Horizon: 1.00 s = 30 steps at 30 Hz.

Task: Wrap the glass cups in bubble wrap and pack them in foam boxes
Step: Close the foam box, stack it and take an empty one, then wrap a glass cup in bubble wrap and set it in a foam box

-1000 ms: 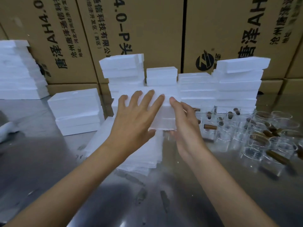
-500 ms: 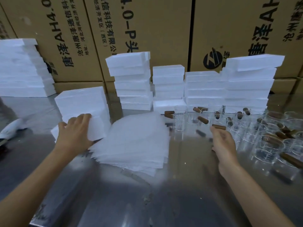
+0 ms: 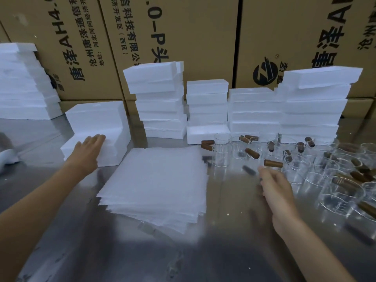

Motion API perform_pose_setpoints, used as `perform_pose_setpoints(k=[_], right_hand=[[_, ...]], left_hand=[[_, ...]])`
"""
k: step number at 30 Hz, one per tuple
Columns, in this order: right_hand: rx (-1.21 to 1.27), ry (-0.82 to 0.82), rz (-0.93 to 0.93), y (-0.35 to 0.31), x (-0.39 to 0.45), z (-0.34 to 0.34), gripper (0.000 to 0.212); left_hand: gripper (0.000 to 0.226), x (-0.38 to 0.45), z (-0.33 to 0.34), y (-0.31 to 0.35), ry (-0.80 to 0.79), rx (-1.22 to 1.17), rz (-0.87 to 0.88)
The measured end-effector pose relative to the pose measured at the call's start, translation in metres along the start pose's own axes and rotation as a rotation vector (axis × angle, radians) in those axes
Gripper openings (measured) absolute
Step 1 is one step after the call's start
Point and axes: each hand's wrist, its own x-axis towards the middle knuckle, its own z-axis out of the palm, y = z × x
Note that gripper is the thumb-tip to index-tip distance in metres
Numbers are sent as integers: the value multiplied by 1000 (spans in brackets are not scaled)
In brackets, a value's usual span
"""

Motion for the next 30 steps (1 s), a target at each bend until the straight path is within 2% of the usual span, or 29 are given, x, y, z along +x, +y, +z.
perform_pose_setpoints(k=[6, 15, 18, 22, 25, 30], right_hand=[[3, 0, 6, 5, 7, 3, 10], [10, 11, -34, 9, 12, 5, 11], [-14, 11, -55, 14, 12, 6, 12], [-44, 12, -80, 17, 13, 6, 11], [-73, 8, -96, 18, 13, 7, 11], [-129, 5, -129, 20, 11, 4, 13]], left_hand=[[75, 25, 8, -4, 66, 243, -82], [68, 46, 4, 20, -67, -91, -192], [55, 48, -11, 29, -75, -140, -230], [37, 53, -45, 54, 52, -188, -125], [32, 53, -69, 89, 168, -274, 85], [39, 60, -92, 161, 153, -361, 223]])
